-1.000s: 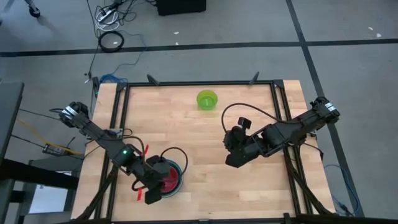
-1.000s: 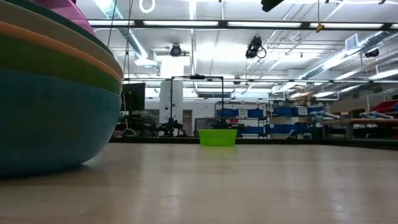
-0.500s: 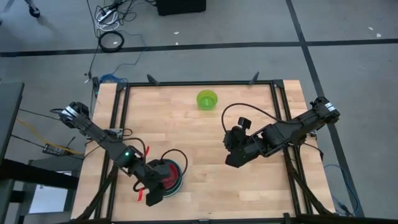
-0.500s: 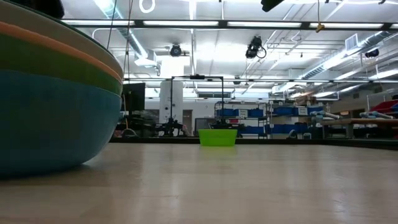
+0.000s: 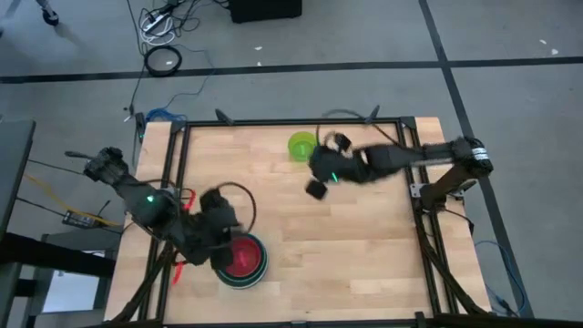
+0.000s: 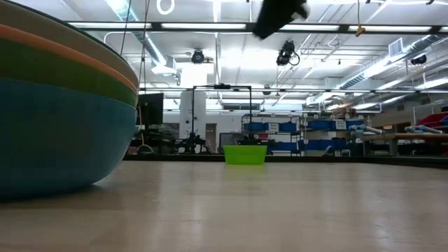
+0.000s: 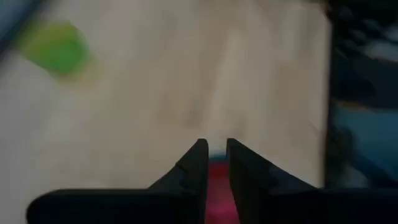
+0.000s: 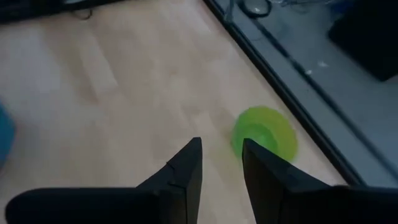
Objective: Nest bowls inside each other
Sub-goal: Stack the green bowl on top of the red bowl
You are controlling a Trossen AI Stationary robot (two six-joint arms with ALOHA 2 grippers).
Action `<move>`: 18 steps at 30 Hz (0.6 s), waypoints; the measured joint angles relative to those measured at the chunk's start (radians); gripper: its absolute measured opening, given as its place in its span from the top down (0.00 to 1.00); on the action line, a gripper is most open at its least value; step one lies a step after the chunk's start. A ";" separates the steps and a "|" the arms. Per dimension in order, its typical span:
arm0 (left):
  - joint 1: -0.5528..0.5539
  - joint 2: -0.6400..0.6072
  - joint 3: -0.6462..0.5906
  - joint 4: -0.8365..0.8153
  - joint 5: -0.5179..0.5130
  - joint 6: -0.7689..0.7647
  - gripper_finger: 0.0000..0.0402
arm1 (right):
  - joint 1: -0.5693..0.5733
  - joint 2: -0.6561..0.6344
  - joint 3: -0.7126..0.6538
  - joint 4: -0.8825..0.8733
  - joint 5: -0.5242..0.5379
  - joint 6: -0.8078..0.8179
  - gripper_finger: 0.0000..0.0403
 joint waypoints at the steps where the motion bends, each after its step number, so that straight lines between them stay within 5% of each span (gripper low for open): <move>1: 0.000 0.000 0.023 -0.022 -0.049 0.002 0.83 | -0.055 0.007 -0.007 0.041 -0.051 -0.030 0.75; 4: 0.000 -0.001 0.074 -0.074 -0.155 0.009 0.83 | -0.223 0.061 -0.030 0.182 -0.206 -0.094 0.75; 10: 0.000 0.000 0.083 -0.084 -0.189 0.053 0.83 | -0.453 0.298 -0.048 0.312 -0.649 -0.118 0.75; 18: 0.000 0.002 0.041 -0.113 -0.190 0.045 0.83 | -0.472 0.458 -0.047 0.382 -0.650 -0.158 0.76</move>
